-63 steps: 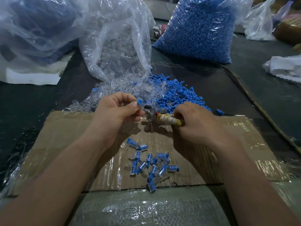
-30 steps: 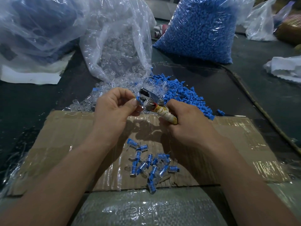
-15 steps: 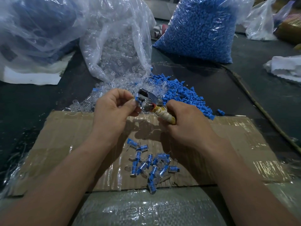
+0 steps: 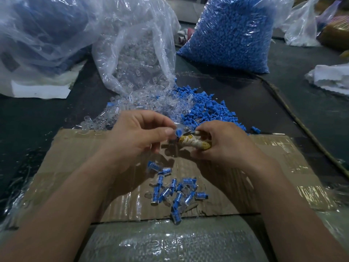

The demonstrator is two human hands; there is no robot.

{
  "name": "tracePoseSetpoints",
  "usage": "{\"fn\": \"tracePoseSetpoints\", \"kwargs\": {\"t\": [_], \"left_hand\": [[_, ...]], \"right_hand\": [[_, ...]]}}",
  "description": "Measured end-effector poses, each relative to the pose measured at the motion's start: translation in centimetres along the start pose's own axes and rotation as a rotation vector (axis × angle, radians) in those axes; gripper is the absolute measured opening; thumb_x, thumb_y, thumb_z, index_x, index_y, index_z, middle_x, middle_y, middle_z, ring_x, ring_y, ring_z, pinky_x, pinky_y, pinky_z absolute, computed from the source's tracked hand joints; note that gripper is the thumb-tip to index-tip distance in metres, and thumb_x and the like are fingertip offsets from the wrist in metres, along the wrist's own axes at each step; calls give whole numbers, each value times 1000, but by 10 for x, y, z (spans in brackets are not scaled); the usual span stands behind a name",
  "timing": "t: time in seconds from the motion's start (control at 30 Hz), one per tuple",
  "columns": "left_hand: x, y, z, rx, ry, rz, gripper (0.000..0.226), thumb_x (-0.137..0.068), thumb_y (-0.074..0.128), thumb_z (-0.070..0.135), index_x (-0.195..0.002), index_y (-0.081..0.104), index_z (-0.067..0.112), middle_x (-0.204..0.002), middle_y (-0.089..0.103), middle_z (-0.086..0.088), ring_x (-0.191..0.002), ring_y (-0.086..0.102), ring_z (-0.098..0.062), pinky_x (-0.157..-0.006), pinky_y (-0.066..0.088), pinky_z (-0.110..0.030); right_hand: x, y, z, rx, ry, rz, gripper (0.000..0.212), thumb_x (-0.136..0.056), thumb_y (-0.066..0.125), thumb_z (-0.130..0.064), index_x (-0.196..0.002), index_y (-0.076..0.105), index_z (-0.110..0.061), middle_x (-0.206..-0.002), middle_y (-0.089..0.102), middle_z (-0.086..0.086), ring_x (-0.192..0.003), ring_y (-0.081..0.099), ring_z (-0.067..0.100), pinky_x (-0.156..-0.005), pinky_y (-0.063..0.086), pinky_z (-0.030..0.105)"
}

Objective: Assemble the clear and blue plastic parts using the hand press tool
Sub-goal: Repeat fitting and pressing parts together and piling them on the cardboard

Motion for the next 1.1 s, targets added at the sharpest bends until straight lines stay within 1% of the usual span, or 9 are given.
{"fn": "tracePoseSetpoints", "kwargs": {"t": [0.13,0.23,0.37,0.47,0.6,0.73,0.83,0.97,1.1], "left_hand": [[3,6,2,-47,-26,-126,10,-59,70,15,-69,72,14,-60,68,-5,-42,54,-4,-37,38,-12],[5,9,1,-125,-23,-282,15,-60,71,21,-73,72,13,-64,70,-3,-48,57,-9,-42,42,-13],[8,12,-3,-213,-25,-468,20,-65,76,33,-80,74,20,-78,72,-7,-69,65,-26,-66,55,-36],[9,14,-5,-239,-24,-496,17,-64,78,32,-79,75,25,-75,71,-8,-66,57,-37,-63,48,-43],[6,10,-6,-183,-8,-381,17,-62,81,33,-76,75,25,-75,71,-10,-69,64,-27,-67,52,-31],[-1,6,-12,-2,-90,58,6,-68,70,14,-73,72,13,-75,67,-13,-60,63,-24,-60,55,-38],[-10,-1,-19,-259,-22,369,19,-82,62,2,-90,71,17,-84,65,-4,-75,63,-23,-75,54,-42],[-17,-4,-24,-734,123,355,41,-91,50,2,-126,55,22,-110,58,9,-94,51,-7,-90,40,-26],[-23,-7,-34,-940,44,186,56,-94,44,9,-142,30,35,-131,51,-6,-113,47,-19,-101,38,-39]], "right_hand": [[1,1,-5,17,-14,-68,35,-62,74,-53,-72,45,-36,-78,49,-18,-72,44,-1,-60,35,22],[1,1,-6,21,-8,-113,46,-53,71,-62,-84,46,-39,-86,47,-17,-81,44,4,-68,35,25],[0,2,-3,88,-14,-143,75,-50,67,-69,-115,49,-34,-97,45,-13,-93,42,8,-80,38,30],[2,-1,-4,-7,-10,-136,86,-42,51,-82,-113,53,-35,-92,46,-19,-91,45,6,-74,38,27],[4,-4,-3,-58,15,-44,79,-49,36,-85,-104,61,-34,-93,57,-16,-92,47,7,-80,42,32],[2,-4,-1,-73,9,-42,34,-78,59,-54,-102,64,-31,-94,61,-14,-86,53,5,-75,44,27],[1,-3,1,-77,12,-68,25,-77,65,-46,-96,64,-29,-82,54,-20,-79,51,0,-69,42,22],[-2,-1,4,-55,-14,-74,13,-81,66,-36,-91,65,-28,-82,56,-18,-78,51,0,-69,44,21],[-2,0,5,-99,-27,-75,6,-82,67,-31,-85,62,-34,-78,55,-19,-74,50,-2,-62,40,16]]}}
Point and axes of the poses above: each hand's wrist, its own x-axis away from the middle knuckle, its own y-axis out of the palm, z = x × y, the point moved 1 cm from there along -x, towards the middle knuckle
